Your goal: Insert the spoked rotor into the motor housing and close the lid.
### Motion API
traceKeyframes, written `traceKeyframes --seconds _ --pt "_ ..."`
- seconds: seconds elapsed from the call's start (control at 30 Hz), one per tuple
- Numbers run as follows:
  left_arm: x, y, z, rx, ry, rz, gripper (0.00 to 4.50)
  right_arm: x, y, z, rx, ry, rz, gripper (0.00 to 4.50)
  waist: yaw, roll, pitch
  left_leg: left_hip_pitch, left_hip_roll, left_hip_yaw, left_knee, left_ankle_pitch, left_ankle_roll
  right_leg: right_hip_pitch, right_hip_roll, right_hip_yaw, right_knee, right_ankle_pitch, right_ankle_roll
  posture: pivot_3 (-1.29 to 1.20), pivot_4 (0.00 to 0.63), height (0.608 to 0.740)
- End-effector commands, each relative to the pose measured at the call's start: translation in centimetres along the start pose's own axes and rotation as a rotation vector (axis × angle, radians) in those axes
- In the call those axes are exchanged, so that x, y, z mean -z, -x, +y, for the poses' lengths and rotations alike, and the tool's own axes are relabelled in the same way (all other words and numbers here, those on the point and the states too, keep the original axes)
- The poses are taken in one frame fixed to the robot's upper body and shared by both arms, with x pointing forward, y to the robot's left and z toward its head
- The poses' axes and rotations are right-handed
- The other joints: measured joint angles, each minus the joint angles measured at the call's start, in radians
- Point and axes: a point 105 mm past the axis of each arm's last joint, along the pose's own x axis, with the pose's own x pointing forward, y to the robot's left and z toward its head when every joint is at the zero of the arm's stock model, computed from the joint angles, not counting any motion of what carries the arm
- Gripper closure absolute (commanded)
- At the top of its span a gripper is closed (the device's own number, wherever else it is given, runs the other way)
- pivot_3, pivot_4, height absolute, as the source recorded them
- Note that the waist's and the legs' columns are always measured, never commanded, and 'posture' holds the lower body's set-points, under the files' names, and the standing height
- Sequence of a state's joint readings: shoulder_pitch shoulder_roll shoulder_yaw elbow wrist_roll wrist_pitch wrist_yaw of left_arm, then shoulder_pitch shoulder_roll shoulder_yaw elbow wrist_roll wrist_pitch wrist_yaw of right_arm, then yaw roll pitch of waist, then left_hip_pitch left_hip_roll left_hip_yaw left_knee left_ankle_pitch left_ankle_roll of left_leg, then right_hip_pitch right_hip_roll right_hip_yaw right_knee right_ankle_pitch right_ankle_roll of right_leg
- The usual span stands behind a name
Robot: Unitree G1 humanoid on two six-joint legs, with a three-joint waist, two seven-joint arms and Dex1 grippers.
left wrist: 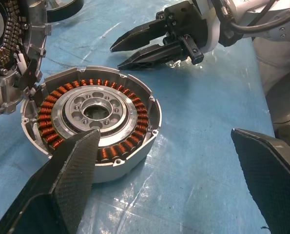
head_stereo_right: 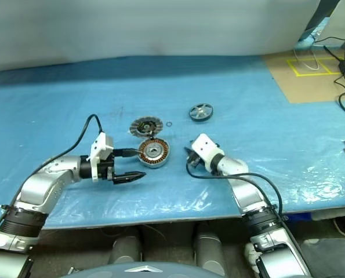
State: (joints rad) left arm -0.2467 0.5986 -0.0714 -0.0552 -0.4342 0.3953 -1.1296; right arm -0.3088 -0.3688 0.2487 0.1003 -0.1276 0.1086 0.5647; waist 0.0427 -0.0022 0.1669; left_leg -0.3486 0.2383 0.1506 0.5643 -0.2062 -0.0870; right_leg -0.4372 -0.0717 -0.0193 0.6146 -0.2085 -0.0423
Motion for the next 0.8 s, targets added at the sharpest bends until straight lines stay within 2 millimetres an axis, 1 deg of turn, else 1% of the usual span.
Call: traceKeyframes --seconds 0.03,0.13,0.2,0.27,0.33,0.4,0.47,0.53,0.57,0.6,0.67,0.77,0.8 --pt "-1.1 0.5 0.0 -0.009 -0.049 -0.026 0.00 -1.8 0.1 -0.7 0.025 0.015 -0.072 3.18 0.000 0.000 0.000 0.000 0.000 0.000 0.000 0.000 0.000 0.000 0.000 0.000 0.000 0.000 0.000 0.00 0.150 0.740" --pt "-1.1 0.6 0.2 -0.020 -0.046 -0.033 0.00 -2.6 -0.6 -2.5 0.084 -0.154 -0.115 3.18 -0.004 0.000 0.000 0.000 0.000 0.000 0.000 0.000 0.000 0.000 0.000 0.000 0.001 0.000 0.000 0.00 0.150 0.740" --pt "-1.0 0.6 0.3 -0.023 -0.046 -0.033 0.00 -2.8 -1.8 -4.0 0.134 -0.273 -0.128 3.18 -0.008 0.000 0.000 0.000 0.000 0.000 0.001 0.000 0.000 -0.001 0.000 0.001 0.002 0.000 0.000 0.00 0.150 0.740" --pt "-1.0 0.6 0.4 -0.026 -0.047 -0.034 0.00 -2.9 -3.2 -4.9 0.149 -0.330 -0.124 3.18 -0.010 0.000 0.000 0.001 0.000 0.000 0.002 0.000 0.000 -0.001 0.000 0.001 0.004 0.000 0.000 0.00 0.150 0.740" --pt "-1.1 0.6 0.5 -0.029 -0.048 -0.036 0.00 -3.0 -4.4 -5.3 0.144 -0.346 -0.121 3.18 -0.006 0.000 0.000 0.002 0.000 0.000 0.003 0.000 0.000 -0.001 0.000 0.001 0.006 0.000 0.000 0.00 0.150 0.740" --pt "-1.3 0.9 0.6 -0.038 -0.042 -0.041 0.00 -3.2 -5.9 -5.1 0.119 -0.353 -0.114 3.18 -0.005 0.000 0.000 0.002 0.000 0.000 0.002 0.000 0.000 -0.001 0.000 0.001 0.006 0.000 0.000 0.00 0.150 0.740" --pt "-1.3 1.4 0.9 -0.054 -0.040 -0.034 0.00 -3.0 -7.3 -4.8 0.105 -0.342 -0.086 3.18 -0.005 0.000 0.000 0.000 0.000 0.000 0.002 0.000 0.000 -0.001 0.000 0.001 0.005 0.000 -0.001 0.00 0.150 0.740" --pt "-1.3 2.2 1.3 -0.078 -0.041 -0.017 0.00 -3.4 -8.6 -4.6 0.101 -0.340 -0.077 3.18 -0.007 0.000 0.000 0.000 0.000 0.000 0.003 0.000 0.000 -0.003 0.000 0.000 0.005 0.000 -0.001 0.00 0.150 0.740" --pt "-1.3 2.5 1.4 -0.084 -0.043 -0.011 0.00 -3.6 -9.0 -4.6 0.105 -0.339 -0.076 2.80 -0.008 0.000 0.000 -0.001 0.000 0.000 0.003 0.000 0.000 -0.004 0.000 0.000 0.006 0.000 -0.001 0.00 0.150 0.740" --pt "-1.3 2.7 1.5 -0.088 -0.043 -0.005 0.00 -4.0 -9.4 -4.5 0.106 -0.334 -0.086 2.58 -0.008 0.000 0.000 -0.001 0.000 0.000 0.003 0.000 0.000 -0.005 0.000 0.000 0.006 0.000 -0.001 0.00 0.150 0.740" --pt "-1.4 3.2 1.5 -0.090 -0.042 0.005 0.00 -4.6 -10.1 -4.3 0.112 -0.323 -0.089 1.94 -0.008 0.000 0.000 -0.001 0.000 0.000 0.003 0.000 0.000 -0.005 0.000 0.000 0.006 0.000 -0.001 0.00 0.150 0.740" --pt "-1.6 3.7 1.5 -0.092 -0.040 0.017 0.00 -5.2 -10.9 -4.0 0.131 -0.306 -0.075 0.88 -0.006 0.000 0.000 0.000 0.001 0.000 0.003 0.000 0.000 -0.005 0.000 0.000 0.007 0.000 -0.001 0.00 0.150 0.740" --pt "-1.6 3.8 1.5 -0.092 -0.040 0.022 0.00 -5.4 -11.2 -3.6 0.123 -0.298 -0.073 0.55 -0.006 0.000 0.000 0.000 0.001 0.000 0.003 0.000 0.000 -0.005 0.000 0.000 0.007 0.000 -0.001 0.00 0.150 0.740"
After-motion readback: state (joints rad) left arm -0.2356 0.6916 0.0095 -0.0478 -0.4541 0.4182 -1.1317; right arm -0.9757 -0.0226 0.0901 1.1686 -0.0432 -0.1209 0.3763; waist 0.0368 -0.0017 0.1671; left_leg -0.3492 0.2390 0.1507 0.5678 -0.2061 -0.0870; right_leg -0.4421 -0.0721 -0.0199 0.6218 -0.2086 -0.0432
